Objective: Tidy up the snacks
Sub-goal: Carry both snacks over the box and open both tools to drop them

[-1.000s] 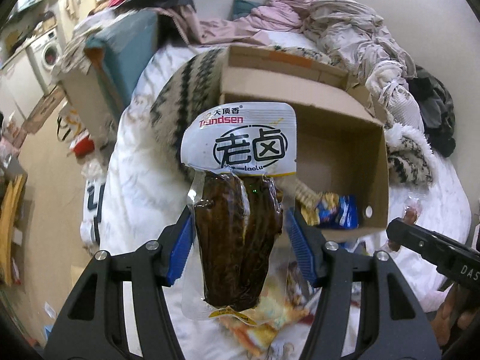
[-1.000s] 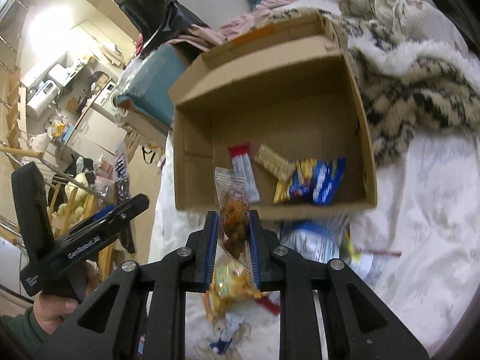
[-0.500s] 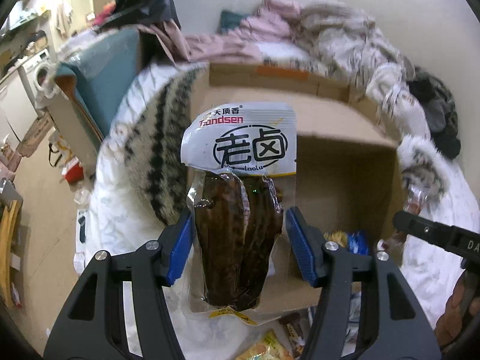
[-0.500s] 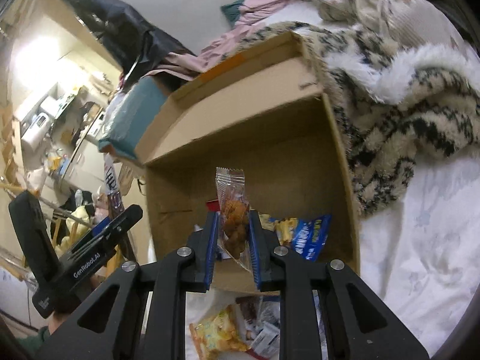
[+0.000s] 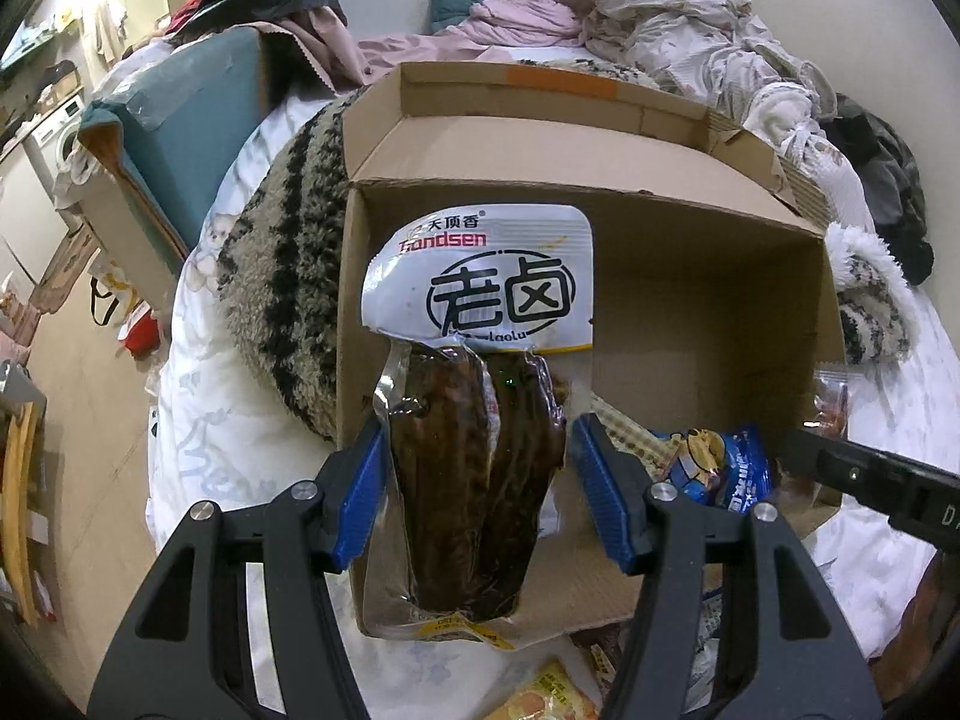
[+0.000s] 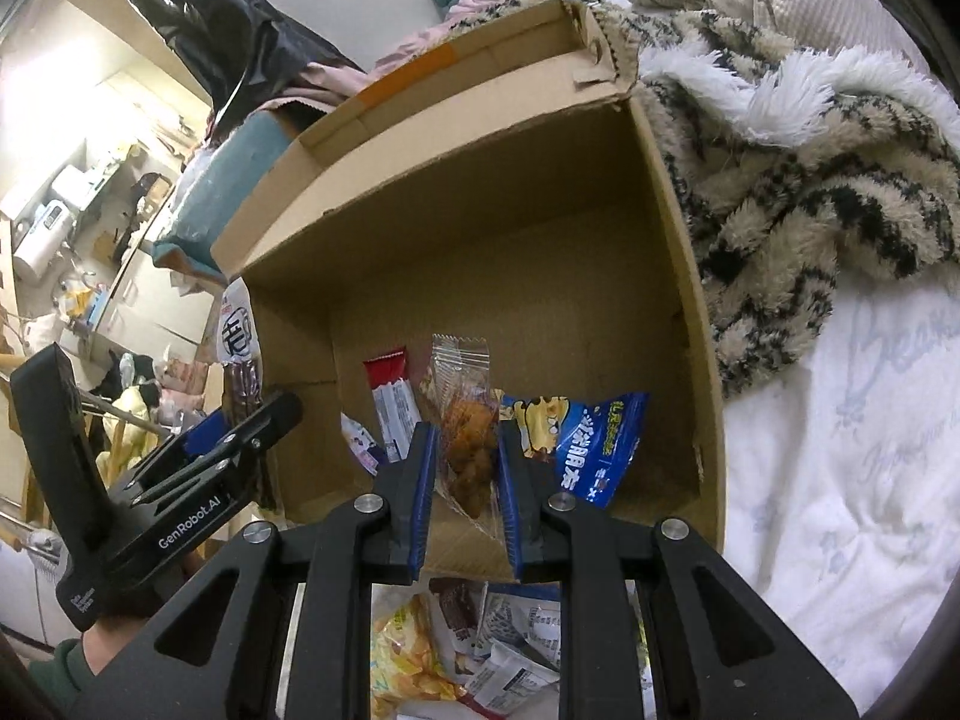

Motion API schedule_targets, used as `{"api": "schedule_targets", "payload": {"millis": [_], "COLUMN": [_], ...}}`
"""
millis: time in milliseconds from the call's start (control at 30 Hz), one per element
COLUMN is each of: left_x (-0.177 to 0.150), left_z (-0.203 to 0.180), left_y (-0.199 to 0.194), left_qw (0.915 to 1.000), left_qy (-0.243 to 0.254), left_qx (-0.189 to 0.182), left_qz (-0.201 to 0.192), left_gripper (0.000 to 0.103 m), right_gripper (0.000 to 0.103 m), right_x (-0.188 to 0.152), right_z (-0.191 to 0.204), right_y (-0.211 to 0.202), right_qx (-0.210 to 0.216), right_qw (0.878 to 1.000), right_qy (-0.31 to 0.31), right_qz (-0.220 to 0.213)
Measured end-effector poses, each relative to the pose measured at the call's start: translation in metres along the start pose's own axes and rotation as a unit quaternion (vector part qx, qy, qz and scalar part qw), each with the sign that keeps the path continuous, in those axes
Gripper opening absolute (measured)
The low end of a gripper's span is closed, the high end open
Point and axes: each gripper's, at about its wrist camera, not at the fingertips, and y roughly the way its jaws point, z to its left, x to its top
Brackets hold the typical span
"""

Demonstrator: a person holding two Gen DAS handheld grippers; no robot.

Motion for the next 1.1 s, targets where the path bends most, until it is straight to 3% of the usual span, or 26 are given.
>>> {"api": "schedule_targets", "payload": {"millis": [567, 667, 700, 767, 833, 867, 1100], "left_x": [-0.002, -0.002, -0.002, -0.001, -0.001, -0.001, -0.001], "left_z": [-0.001, -0.001, -0.001, -0.002, -0.003, -0.003, -0.002], "left_y": [-0.005, -0.005, -0.006, -0.009, -0.011, -0.012, -0.017], "left_qw": [0.9998, 0.9998, 0.9998, 0.9997, 0.9996, 0.9996, 0.9994], "left_qy": [0.011, 0.012, 0.012, 0.013, 0.012, 0.012, 0.015], "left_qx": [0.006, 0.002, 0.0, -0.001, -0.005, -0.006, -0.001], "left_qz": [-0.015, -0.013, -0.014, -0.021, -0.026, -0.026, -0.031], "left_gripper": [0.06, 0.066, 0.073, 0.085, 0.09, 0.09, 0.091], "right_gripper": [0.024, 0.024, 0.024, 0.029, 0.055, 0.059, 0.062], "right_x": [0.002, 0.002, 0.002, 0.003, 0.002, 0.002, 0.004], "right_z": [-0.004, -0.005, -0.006, -0.007, -0.009, -0.009, -0.011], "right_y": [0.006, 0.005, 0.005, 0.005, 0.004, 0.002, -0.005], "right_qx": [0.007, 0.008, 0.007, 0.005, 0.003, 0.005, 0.003], "right_qw": [1.0, 1.0, 1.0, 1.0, 1.0, 1.0, 1.0], "right_qy": [0.001, 0.003, 0.003, 0.007, 0.009, 0.009, 0.014], "right_qz": [0.012, 0.011, 0.012, 0.014, 0.011, 0.005, -0.003]}}
